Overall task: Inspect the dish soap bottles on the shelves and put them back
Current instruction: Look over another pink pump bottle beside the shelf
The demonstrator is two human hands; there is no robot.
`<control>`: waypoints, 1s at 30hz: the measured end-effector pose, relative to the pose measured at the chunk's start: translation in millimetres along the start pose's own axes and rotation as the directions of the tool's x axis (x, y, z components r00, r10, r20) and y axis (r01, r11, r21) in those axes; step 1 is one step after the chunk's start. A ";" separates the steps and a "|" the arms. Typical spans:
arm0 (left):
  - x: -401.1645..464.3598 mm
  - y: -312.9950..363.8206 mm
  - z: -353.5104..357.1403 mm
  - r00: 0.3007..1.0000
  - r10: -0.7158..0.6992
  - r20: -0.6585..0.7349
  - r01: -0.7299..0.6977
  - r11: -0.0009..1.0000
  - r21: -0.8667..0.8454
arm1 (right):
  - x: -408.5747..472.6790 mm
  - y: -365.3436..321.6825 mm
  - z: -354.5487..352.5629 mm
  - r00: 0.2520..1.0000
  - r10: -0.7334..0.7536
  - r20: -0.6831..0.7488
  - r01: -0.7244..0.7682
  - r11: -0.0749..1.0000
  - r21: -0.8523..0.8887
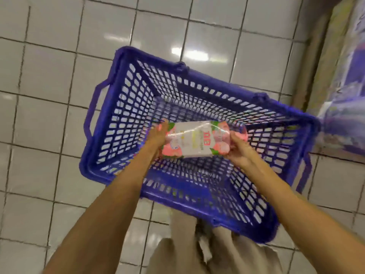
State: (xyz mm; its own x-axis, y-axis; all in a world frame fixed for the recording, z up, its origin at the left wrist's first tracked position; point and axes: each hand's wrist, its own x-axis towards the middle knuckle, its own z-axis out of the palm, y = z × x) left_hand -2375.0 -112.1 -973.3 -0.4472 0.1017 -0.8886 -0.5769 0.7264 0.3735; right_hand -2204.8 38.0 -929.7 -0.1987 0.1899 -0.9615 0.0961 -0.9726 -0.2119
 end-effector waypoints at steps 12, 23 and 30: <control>62.6 -24.9 32.7 0.999 -0.011 -0.047 0.019 0.987 0.160 | 92.0 10.7 -28.0 0.970 0.124 -0.210 -0.137 0.989 -0.050; -37.3 21.9 -2.5 0.984 0.164 -0.075 -0.100 0.843 0.528 | 1.9 -12.3 -12.9 0.970 -0.149 -0.192 -0.020 0.740 -0.672; -280.5 121.8 -76.7 0.959 0.261 0.107 -0.266 0.713 0.648 | -261.6 -68.7 13.3 0.892 -0.417 0.177 0.311 0.279 -0.909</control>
State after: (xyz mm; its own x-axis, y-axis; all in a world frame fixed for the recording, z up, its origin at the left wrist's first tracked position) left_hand -2372.4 -104.3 -658.2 -0.5060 0.3599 -0.7839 0.1507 0.9317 0.3305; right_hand -2172.4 53.3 -661.3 -0.3901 0.5506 -0.7380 0.8512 -0.0899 -0.5170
